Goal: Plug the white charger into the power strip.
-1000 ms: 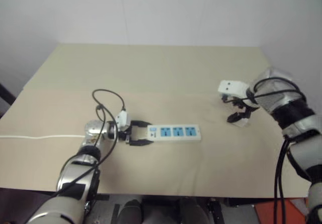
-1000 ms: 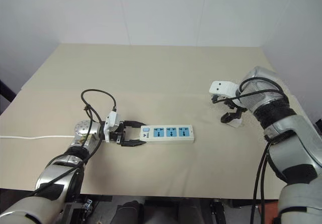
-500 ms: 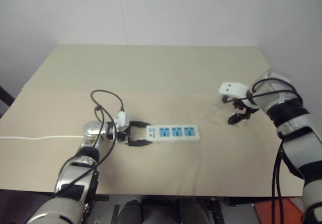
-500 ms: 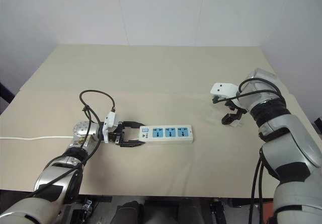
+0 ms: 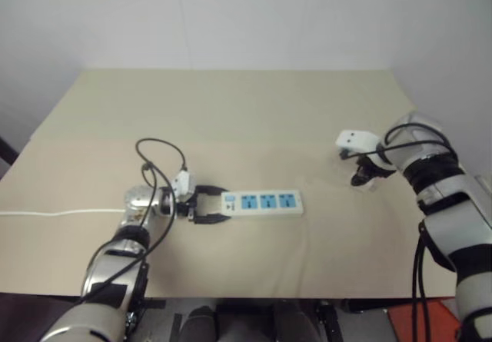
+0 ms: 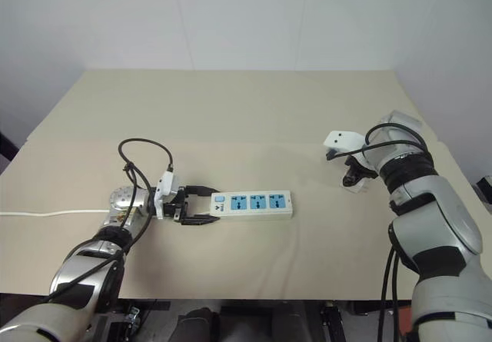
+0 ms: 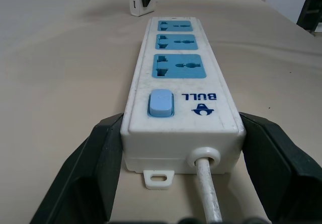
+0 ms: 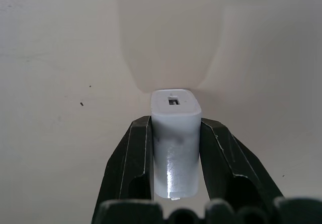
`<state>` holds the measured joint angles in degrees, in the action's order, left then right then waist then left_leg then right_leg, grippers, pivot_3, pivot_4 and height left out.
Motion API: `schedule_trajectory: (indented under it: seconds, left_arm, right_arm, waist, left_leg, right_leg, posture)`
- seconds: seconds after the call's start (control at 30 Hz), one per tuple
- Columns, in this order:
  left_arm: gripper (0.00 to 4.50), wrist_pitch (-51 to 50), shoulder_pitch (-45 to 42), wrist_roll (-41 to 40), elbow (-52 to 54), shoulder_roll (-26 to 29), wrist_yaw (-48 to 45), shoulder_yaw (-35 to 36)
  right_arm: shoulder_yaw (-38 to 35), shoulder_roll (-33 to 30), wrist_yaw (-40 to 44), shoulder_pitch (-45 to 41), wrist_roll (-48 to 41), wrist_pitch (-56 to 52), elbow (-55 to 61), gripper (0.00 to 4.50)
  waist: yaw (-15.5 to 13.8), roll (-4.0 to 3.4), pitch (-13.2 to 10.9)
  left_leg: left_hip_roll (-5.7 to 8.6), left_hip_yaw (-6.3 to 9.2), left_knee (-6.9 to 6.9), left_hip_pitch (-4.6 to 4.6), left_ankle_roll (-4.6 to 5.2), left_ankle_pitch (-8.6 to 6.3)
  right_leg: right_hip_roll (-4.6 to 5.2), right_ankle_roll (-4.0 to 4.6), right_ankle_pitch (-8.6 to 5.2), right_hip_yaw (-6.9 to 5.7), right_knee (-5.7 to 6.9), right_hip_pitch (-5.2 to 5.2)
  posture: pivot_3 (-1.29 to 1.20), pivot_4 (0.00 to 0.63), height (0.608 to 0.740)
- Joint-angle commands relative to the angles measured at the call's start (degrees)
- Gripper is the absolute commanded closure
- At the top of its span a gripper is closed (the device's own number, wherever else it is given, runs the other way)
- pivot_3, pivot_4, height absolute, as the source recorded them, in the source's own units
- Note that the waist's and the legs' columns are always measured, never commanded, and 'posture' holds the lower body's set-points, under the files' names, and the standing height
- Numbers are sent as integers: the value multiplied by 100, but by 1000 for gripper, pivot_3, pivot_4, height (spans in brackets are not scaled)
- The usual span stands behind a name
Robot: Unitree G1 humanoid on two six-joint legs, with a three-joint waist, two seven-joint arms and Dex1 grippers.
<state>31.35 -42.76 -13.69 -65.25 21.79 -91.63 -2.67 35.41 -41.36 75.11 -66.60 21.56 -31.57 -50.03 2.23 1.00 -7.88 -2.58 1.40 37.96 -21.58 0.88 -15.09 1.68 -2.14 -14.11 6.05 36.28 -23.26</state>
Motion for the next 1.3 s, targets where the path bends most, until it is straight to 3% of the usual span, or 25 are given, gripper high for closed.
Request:
schedule_trajectory:
  seconds: [0.03,0.23,0.33,0.57,0.7,0.97,1.3]
  left_arm:
    - [1276,-22,149,150,5,37,-87,-176]
    - [1276,-182,146,72,122,74,-87,-349]
    - [1276,-231,156,-18,227,95,-87,-466]
    - [1276,-298,171,-247,390,145,-87,-706]
    - [1276,-361,225,-378,514,165,-87,-863]
    - [1276,-602,382,-668,813,101,-87,-1049]
    - [1276,-705,413,-565,894,31,-87,-861]
  right_arm:
    - [-146,-79,110,-97,104,103,139,3410]
    - [-379,-297,297,-19,5,-116,1035,3410]
    - [-867,-461,456,110,-389,-362,1905,3410]
    - [-3113,-114,391,1192,-2605,-256,3647,3410]
    - [-4230,735,-241,2242,-3655,655,4324,3410]
    - [-4316,1573,305,3232,-4799,1607,4259,3410]
    - [-3681,2247,523,3453,-4619,2672,3270,3410]
  waist:
    - [10,-1,0]
    - [17,-4,-2]
    - [12,-7,-4]
    - [-32,-6,-4]
    - [-38,1,1]
    - [-85,1,1]
    - [-121,0,0]
  left_leg:
    - [0,0,0,1,0,0]
    - [0,1,0,-1,0,0]
    - [0,2,0,-4,0,0]
    - [1,9,0,-6,0,0]
    - [-1,23,0,-2,0,0]
    - [1,22,2,1,0,1]
    - [1,21,2,10,0,1]
  right_leg:
    - [0,0,0,0,0,0]
    - [0,0,0,0,1,-1]
    - [0,0,0,0,0,-1]
    - [0,-1,0,-5,-6,6]
    - [0,-1,0,-19,-6,18]
    - [2,-1,0,-20,-2,19]
    - [1,0,0,-20,-2,23]
  posture:
    - [0,150,740]
    - [0,150,740]
    - [0,150,740]
    - [0,150,740]
    - [0,150,740]
    - [0,150,740]
    - [0,150,740]
